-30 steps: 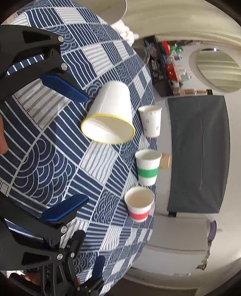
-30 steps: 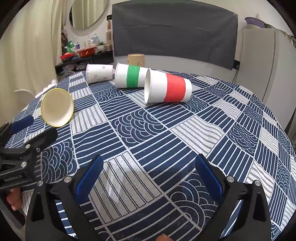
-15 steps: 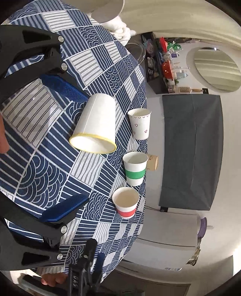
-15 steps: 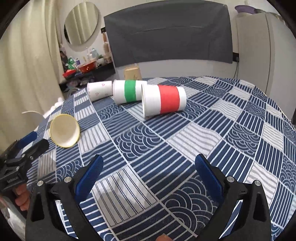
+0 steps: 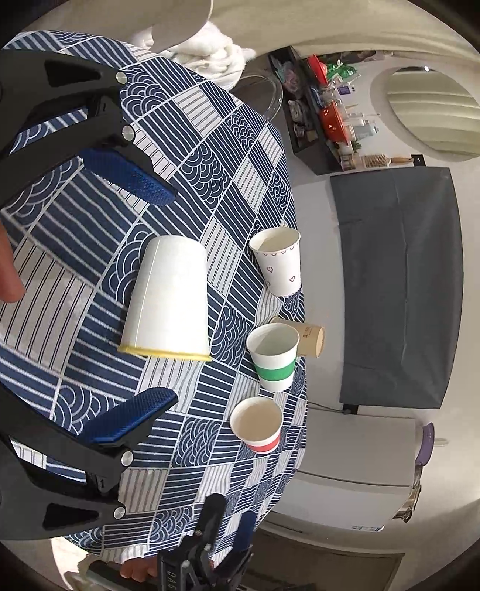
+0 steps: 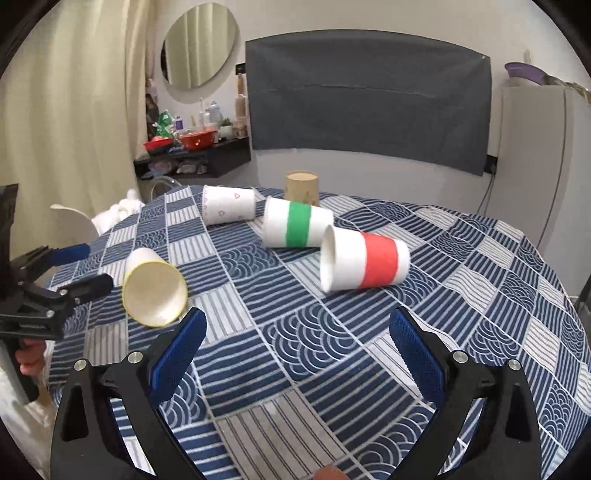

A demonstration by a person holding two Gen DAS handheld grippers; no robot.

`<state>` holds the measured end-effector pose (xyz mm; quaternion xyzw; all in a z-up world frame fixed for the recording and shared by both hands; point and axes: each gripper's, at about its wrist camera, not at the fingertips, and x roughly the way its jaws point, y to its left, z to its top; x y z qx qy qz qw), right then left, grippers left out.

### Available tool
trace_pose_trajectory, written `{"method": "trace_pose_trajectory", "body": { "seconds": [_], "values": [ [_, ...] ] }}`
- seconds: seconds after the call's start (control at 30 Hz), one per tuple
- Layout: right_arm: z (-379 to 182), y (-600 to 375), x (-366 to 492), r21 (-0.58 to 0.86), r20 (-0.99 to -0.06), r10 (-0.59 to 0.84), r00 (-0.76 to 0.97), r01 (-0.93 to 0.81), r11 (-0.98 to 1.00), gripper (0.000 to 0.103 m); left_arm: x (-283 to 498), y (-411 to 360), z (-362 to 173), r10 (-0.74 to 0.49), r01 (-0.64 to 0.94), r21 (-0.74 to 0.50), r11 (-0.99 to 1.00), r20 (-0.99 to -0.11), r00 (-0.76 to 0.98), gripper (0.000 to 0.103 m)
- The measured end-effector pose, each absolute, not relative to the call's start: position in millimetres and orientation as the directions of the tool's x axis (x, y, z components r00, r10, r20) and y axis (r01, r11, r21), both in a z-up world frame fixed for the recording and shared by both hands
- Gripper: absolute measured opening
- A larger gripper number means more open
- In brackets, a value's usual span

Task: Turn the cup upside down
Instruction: 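Move the right tool toward the white yellow-rimmed cup lying on its side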

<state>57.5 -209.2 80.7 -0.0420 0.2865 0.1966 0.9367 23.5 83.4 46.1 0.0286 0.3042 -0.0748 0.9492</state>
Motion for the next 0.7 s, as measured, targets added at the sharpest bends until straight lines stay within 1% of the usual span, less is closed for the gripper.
{"method": "trace_pose_trajectory", "body": {
  "seconds": [0.13,0.33,0.5,0.63,0.7],
  "values": [
    [82.0,-197.5,60.4,0.046,-0.546,0.368,0.752,-0.412,0.910,0.095,34.5,91.1,42.2,-0.155,0.193,-0.002,0.981,-0.607,0.779,0.097],
    [76.9,-183.5,71.3,0.077,-0.572,0.393,0.720,-0.429,0.900,0.095,48.6,88.2,29.6,-0.182,0.238,-0.003,0.971,-0.654,0.734,0.097],
    [73.5,-175.1,72.8,0.085,-0.587,0.409,0.699,-0.450,0.889,0.095,67.9,93.8,17.0,-0.236,0.265,-0.069,0.962,-0.701,0.673,0.097],
    [69.0,-170.4,72.4,0.077,-0.600,0.413,0.684,-0.465,0.882,0.095,77.5,98.9,11.1,-0.283,0.291,-0.112,0.950,-0.701,0.655,0.097],
    [66.4,-170.2,70.6,0.079,-0.604,0.420,0.677,-0.474,0.877,0.095,81.8,100.0,8.3,-0.286,0.292,-0.117,0.949,-0.705,0.649,0.096]
  ]
}}
